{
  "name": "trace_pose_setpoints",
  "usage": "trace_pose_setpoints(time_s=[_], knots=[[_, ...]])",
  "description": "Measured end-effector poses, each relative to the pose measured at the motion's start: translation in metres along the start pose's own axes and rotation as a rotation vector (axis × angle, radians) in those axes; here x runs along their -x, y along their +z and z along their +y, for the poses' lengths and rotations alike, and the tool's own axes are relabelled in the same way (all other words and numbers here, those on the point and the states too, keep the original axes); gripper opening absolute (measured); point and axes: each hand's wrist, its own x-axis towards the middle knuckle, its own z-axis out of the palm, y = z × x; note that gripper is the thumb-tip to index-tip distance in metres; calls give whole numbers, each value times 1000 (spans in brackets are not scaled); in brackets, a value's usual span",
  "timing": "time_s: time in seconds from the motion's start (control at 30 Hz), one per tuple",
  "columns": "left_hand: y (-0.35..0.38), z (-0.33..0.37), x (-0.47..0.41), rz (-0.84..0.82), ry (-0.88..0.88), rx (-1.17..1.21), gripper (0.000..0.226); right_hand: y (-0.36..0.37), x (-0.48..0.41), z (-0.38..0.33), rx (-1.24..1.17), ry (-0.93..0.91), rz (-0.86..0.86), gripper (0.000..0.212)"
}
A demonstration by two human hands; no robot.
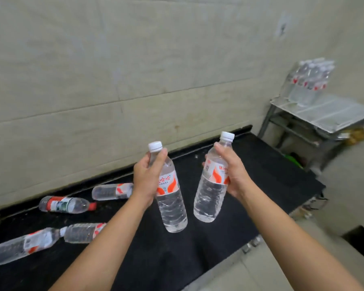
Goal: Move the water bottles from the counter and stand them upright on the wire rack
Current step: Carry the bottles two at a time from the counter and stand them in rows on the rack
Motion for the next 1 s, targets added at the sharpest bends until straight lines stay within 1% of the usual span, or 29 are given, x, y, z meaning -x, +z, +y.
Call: trace_pose_setpoints(time_s=[0.07,0.13,0.2,0.27,0.43,0.53,0.63,0.7,0.8,0.87,0.93,1.0], knots=[[54,-2,6,-118,1,19,19,-45,10,-26,47,-60,43,31],[109,-10,11,-196,-10,15,23,-94,19,-48,115,-109,112,22],[166,-23,17,-216,-17,-9,26,-147,27,-68,174,-136,177,11],[223,-37,22,-220,-17,-41,25,-202,33,-90,202,-152,230,7],[359,-70,33,-296,7,-90,18,-326,45,-147,246,-205,304,25],[427,-81,35,-331,13,-126,19,-384,46,-175,244,-238,364,15],[487,-91,31,-392,21,-134,20,-432,34,-199,204,-257,419,22],[523,-96,23,-429,29,-118,25,-463,20,-213,167,-257,430,25],[574,-108,-2,-451,40,-106,36,-505,-10,-233,110,-271,435,19],[609,-120,-24,-462,73,-99,40,-532,-35,-244,123,-292,448,18],[646,-131,-51,-474,114,-100,43,-560,-65,-257,161,-325,466,25],[686,-140,-82,-482,156,-102,42,-588,-100,-276,235,-371,500,30]])
